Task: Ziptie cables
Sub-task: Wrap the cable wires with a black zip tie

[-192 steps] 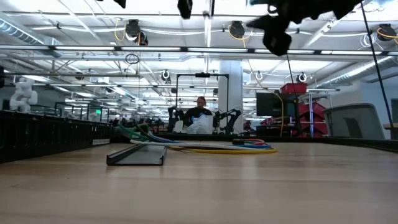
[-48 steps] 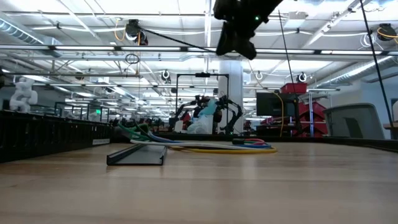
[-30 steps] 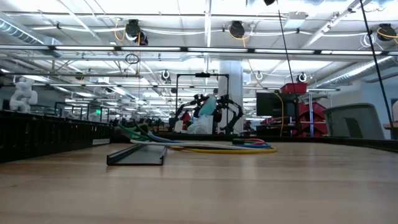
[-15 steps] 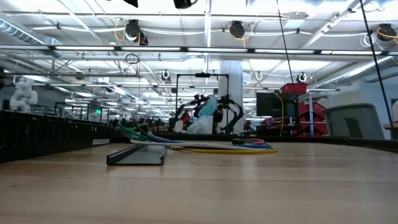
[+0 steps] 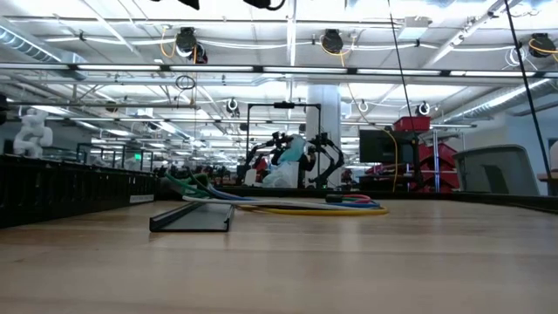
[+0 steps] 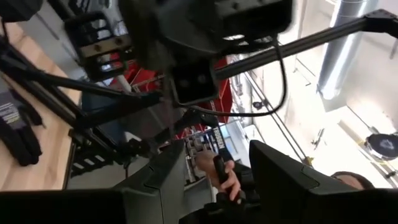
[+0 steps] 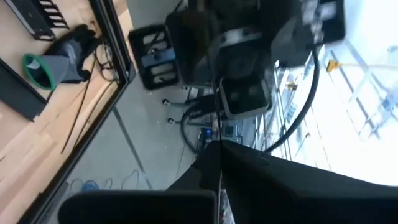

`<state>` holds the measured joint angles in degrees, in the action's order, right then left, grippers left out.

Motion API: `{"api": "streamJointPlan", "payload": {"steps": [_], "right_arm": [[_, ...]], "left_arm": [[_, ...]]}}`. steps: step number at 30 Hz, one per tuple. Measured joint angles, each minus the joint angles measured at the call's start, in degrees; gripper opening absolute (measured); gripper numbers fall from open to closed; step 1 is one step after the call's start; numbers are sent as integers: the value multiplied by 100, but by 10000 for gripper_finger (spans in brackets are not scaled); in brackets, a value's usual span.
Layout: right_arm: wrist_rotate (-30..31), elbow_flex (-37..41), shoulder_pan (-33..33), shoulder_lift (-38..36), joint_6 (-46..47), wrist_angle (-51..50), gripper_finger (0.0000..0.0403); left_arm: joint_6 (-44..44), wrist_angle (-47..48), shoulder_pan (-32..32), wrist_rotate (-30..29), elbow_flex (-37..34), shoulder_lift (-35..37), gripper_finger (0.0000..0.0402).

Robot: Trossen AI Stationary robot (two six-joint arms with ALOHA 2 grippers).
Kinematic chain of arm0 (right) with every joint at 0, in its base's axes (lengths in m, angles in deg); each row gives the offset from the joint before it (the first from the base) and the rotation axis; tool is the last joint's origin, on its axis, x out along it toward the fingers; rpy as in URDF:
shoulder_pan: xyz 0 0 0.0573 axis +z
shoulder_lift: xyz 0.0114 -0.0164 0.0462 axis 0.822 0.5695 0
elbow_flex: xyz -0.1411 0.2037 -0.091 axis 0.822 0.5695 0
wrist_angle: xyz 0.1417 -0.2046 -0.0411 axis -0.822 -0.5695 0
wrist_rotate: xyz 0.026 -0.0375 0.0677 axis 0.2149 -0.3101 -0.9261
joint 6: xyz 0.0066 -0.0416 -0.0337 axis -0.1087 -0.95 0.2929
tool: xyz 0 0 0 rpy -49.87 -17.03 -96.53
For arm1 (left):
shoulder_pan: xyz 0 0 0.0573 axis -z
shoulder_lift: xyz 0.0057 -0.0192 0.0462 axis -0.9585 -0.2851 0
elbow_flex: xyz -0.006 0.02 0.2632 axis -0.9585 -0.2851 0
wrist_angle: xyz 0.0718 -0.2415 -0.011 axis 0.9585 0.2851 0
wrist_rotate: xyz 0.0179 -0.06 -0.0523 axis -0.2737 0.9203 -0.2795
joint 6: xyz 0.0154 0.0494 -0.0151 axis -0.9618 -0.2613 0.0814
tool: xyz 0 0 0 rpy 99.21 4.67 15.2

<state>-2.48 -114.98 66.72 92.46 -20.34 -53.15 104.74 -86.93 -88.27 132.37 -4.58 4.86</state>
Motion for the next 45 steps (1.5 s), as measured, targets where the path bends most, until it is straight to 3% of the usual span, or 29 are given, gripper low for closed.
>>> {"api": "streamJointPlan", "payload": {"steps": [8,21,30,37,41,45], "right_arm": [[-64,0,80,-32,-375,488,0],[44,2,11,-50,-145,293,0],[-206,4,-133,159,-49,280,0],[-231,4,-135,184,-49,299,0],[-220,4,-133,186,-121,299,0],[-220,4,-133,186,-163,339,0]], "left_arm": [[156,18,0,0,0,-179,173],[498,-66,110,20,2,-136,173],[1167,-482,282,-145,2,-179,173],[1191,-490,298,-239,2,-179,171],[1190,-484,334,-291,2,-179,134],[1155,-481,377,-311,2,-179,35]]}}
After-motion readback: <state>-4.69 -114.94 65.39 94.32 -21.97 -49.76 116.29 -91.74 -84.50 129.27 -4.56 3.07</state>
